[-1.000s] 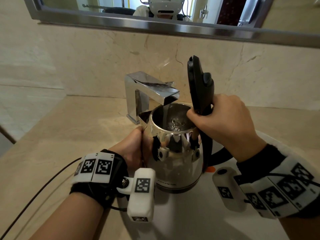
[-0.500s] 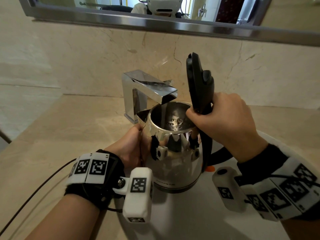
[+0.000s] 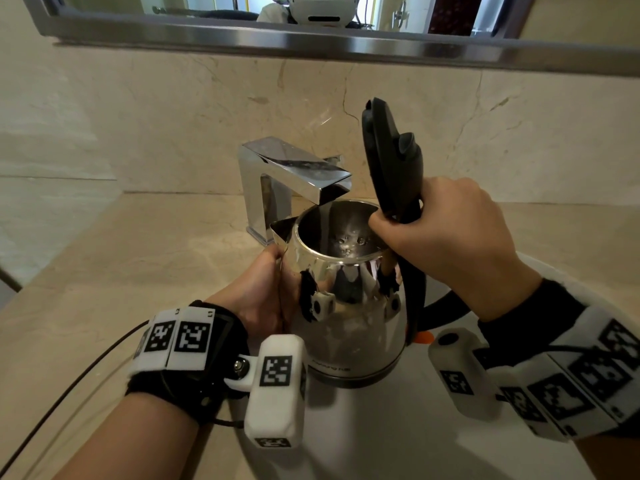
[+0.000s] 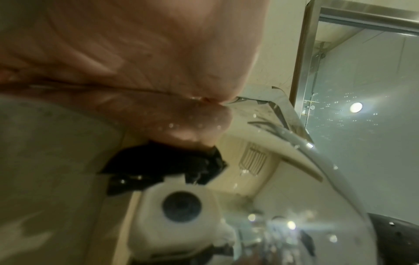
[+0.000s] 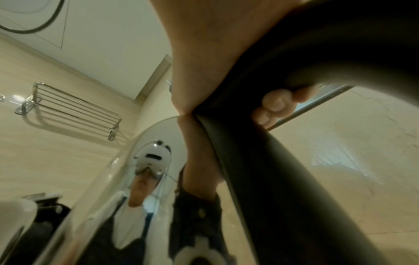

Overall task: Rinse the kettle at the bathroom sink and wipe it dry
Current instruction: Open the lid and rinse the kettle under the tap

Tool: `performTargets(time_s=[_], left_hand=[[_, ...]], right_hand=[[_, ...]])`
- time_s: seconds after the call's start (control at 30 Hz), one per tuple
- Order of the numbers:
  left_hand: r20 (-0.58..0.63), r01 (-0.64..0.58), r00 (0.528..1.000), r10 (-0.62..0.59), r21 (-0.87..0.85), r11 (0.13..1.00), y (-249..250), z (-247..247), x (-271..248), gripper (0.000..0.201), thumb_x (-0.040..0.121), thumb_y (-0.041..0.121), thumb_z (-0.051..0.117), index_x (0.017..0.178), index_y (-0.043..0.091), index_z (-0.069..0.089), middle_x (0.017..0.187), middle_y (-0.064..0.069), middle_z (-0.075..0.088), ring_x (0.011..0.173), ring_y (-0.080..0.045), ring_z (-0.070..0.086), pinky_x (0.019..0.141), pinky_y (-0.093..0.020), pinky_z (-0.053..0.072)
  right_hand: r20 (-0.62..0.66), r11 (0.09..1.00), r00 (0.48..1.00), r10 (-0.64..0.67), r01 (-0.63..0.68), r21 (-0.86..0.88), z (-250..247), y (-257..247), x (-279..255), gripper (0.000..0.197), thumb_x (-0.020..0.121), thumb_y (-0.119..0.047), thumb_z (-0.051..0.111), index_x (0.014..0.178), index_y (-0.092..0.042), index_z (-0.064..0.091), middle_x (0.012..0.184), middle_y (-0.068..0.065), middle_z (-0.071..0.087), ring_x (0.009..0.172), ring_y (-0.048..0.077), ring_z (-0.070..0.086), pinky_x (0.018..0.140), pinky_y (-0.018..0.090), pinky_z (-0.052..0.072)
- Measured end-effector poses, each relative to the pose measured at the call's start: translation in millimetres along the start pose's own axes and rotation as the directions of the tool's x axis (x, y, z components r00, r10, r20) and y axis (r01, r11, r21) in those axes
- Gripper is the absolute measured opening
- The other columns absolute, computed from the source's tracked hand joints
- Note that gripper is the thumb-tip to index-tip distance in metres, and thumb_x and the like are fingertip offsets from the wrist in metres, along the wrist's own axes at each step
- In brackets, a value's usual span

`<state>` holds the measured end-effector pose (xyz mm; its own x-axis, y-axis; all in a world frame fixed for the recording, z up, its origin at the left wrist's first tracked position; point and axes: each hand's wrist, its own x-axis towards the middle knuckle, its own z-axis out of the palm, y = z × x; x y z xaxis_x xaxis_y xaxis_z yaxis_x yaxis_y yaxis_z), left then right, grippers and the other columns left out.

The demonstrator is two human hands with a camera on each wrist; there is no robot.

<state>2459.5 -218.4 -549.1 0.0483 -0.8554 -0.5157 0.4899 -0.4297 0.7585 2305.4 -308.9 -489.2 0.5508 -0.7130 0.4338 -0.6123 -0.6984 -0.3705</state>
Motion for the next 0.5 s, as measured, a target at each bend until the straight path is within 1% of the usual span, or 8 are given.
performTargets(time_s=[0.13,0.17,0.23,0.3,0.37,0.4,0.43,0.5], left_hand=[[0.019,0.004,1.0,-0.004,-0.006,1.0,-0.2,1.4,-0.2,0.078,0.091,0.057,0.021,0.067,0.007,0.075,0.063,-0.015,0.071,0.045,-0.025,0.067,0.031,-0.034,0.049],[0.005,0.005,1.0,-0.005,-0.009,1.0,-0.7,0.1,0.2,0.076,0.092,0.057,0.022,0.069,0.007,0.074,0.064,-0.015,0.071,0.045,-0.024,0.067,0.032,-0.033,0.05],[-0.047,0.005,0.999,-0.005,0.002,1.0,-2.2,-4.1,2.4,0.068,0.092,0.058,0.023,0.085,0.009,0.07,0.071,-0.013,0.072,0.054,-0.024,0.069,0.042,-0.028,0.053],[-0.1,0.003,0.995,-0.002,0.009,1.0,-2.5,-7.0,4.8,0.065,0.092,0.058,0.023,0.103,0.011,0.067,0.09,-0.013,0.07,0.071,-0.024,0.066,0.053,-0.028,0.052],[-0.116,-0.002,0.993,0.002,-0.006,1.0,-2.7,-7.8,5.4,0.065,0.092,0.057,0.023,0.118,0.012,0.062,0.105,-0.015,0.066,0.081,-0.024,0.063,0.06,-0.031,0.05],[-0.112,-0.006,0.994,0.005,-0.013,1.0,-2.7,-7.1,4.5,0.066,0.092,0.057,0.023,0.12,0.011,0.062,0.105,-0.015,0.066,0.081,-0.024,0.064,0.062,-0.032,0.05],[-0.102,-0.007,0.995,0.005,-0.019,1.0,-3.0,-6.5,4.2,0.067,0.092,0.057,0.023,0.116,0.011,0.064,0.1,-0.015,0.069,0.077,-0.024,0.066,0.06,-0.031,0.052],[-0.083,-0.005,0.997,0.003,-0.024,1.0,-2.6,-4.8,2.4,0.066,0.092,0.058,0.023,0.102,0.012,0.068,0.088,-0.013,0.07,0.068,-0.023,0.068,0.051,-0.028,0.055]], right_hand=[[-0.003,1.0,1.0,-0.003,0.004,0.028,0.7,0.4,0.7,0.033,0.075,-0.05,0.057,0.057,-0.028,0.041,0.051,-0.01,0.045,0.05,0.008,0.044,0.05,0.022,0.033],[0.0,1.0,1.0,-0.005,0.005,0.029,1.0,0.7,1.1,0.032,0.076,-0.049,0.058,0.058,-0.028,0.041,0.052,-0.01,0.046,0.05,0.007,0.045,0.05,0.022,0.034],[0.003,1.0,1.0,-0.01,0.01,0.021,2.7,1.3,1.5,0.032,0.077,-0.049,0.058,0.06,-0.03,0.041,0.055,-0.011,0.048,0.052,0.006,0.046,0.05,0.02,0.036],[-0.011,1.0,1.0,-0.008,0.008,0.013,4.0,2.3,2.4,0.032,0.078,-0.049,0.059,0.06,-0.03,0.041,0.056,-0.011,0.049,0.053,0.006,0.047,0.052,0.019,0.038],[-0.025,1.0,1.0,-0.007,0.007,0.006,4.6,3.1,3.6,0.032,0.078,-0.048,0.06,0.059,-0.03,0.041,0.055,-0.013,0.049,0.052,0.006,0.047,0.052,0.019,0.038],[-0.028,1.0,1.0,-0.008,0.009,0.006,4.6,2.6,3.8,0.032,0.078,-0.047,0.06,0.059,-0.029,0.042,0.054,-0.013,0.048,0.051,0.006,0.047,0.05,0.019,0.037],[-0.029,1.0,1.0,-0.011,0.011,0.005,4.7,2.5,4.0,0.032,0.078,-0.047,0.06,0.059,-0.029,0.042,0.053,-0.013,0.048,0.051,0.006,0.047,0.049,0.019,0.036],[-0.027,1.0,1.0,-0.011,0.011,0.007,4.9,1.7,3.5,0.031,0.077,-0.047,0.059,0.058,-0.029,0.042,0.053,-0.012,0.049,0.051,0.006,0.047,0.05,0.02,0.036]])
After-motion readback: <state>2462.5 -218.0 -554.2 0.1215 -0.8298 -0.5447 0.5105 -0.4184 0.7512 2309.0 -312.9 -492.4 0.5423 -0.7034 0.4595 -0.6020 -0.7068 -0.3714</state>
